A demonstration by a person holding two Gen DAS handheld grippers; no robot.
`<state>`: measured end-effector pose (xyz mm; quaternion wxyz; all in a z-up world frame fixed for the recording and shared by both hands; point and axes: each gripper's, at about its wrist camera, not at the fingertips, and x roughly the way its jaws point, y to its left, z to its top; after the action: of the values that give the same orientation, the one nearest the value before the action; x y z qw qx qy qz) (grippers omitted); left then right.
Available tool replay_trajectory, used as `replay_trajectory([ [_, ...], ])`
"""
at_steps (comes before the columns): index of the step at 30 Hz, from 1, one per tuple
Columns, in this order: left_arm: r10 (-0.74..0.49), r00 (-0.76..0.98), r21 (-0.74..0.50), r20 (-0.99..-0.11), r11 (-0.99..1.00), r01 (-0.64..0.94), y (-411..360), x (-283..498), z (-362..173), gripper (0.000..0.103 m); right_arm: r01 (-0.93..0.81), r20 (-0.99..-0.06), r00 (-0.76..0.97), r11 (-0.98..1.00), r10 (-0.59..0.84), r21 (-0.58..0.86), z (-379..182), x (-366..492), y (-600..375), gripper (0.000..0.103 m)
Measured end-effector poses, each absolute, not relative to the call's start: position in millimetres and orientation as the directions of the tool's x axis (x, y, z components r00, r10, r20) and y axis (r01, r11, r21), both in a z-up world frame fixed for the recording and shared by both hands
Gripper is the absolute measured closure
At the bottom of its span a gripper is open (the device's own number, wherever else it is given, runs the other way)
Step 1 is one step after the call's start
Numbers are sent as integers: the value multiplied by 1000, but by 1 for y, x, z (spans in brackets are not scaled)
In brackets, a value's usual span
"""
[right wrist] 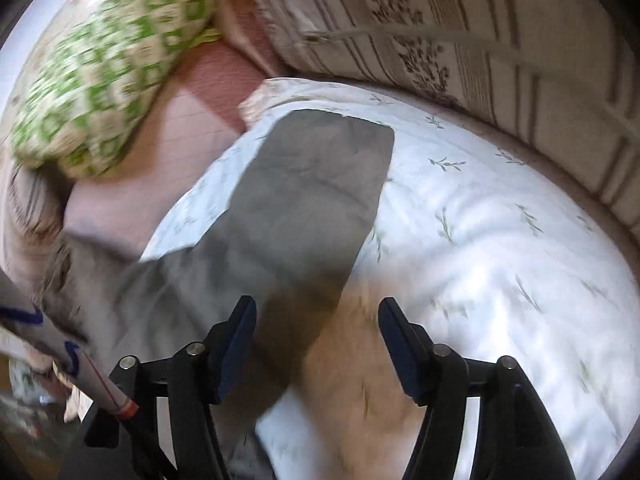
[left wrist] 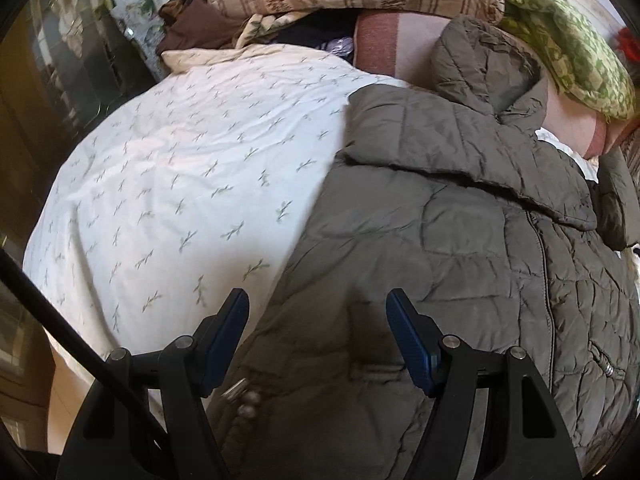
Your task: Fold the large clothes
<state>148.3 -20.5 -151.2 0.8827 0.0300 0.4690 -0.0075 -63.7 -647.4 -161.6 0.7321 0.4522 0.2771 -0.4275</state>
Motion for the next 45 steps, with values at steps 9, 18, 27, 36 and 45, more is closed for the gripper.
replay_trajectory([
  [9, -2, 551, 29, -834, 998, 49, -30, 163, -154, 33, 889, -771, 453, 293, -447, 352, -129, -29, -653, 96],
  [18, -26, 594, -25, -804, 1000, 11, -11, 164, -134, 33, 550, -635, 733, 763, -245, 341, -37, 84, -495, 96],
  [27, -38, 605, -6, -796, 998, 54, -8, 175, -127, 33, 315, -831, 557, 926, -3, 208, -166, 182, -342, 98],
  [36, -232, 592, -106, -772, 965, 241, -68, 256, -126, 27, 312, -790, 587, 950, -178, 18, -146, 121, -307, 35],
  [45, -277, 436, -178, -857, 951, 254, -139, 385, -180, 24, 519, -781, 582, 843, -226, 143, -130, 35, -373, 33],
])
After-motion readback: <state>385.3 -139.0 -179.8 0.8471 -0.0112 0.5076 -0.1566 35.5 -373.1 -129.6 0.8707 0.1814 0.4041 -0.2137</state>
